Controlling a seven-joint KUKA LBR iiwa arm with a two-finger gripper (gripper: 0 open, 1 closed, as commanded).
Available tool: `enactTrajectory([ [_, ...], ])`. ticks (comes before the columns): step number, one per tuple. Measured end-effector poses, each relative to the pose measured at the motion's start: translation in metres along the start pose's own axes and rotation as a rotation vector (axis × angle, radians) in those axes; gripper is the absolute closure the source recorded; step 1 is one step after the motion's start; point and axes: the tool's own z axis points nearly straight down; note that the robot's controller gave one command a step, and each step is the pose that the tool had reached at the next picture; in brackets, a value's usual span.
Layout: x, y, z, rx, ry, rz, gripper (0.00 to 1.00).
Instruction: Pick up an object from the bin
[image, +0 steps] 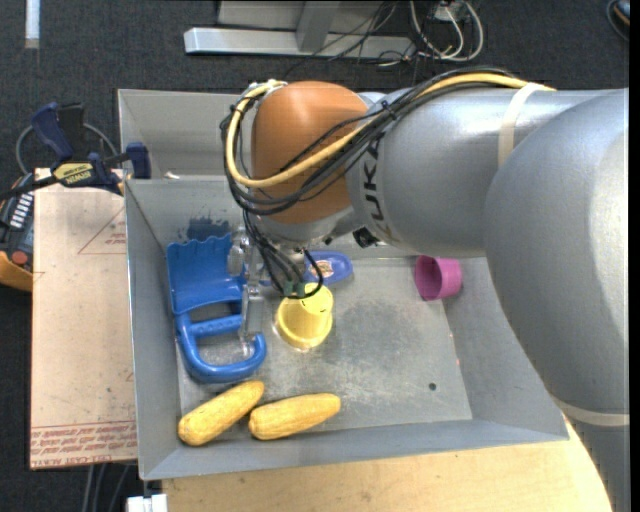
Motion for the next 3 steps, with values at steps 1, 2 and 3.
enactTrajectory([
  [1,-0.002,-0.001,-0.005,-0.001,-0.007,0.004,0.00],
  [2,-0.026,-0.003,0.075,-0.001,-0.006,-0.209,0.00],
  [3,-0.034,-0.001,0.063,-0.001,-0.009,-0.256,0.00],
])
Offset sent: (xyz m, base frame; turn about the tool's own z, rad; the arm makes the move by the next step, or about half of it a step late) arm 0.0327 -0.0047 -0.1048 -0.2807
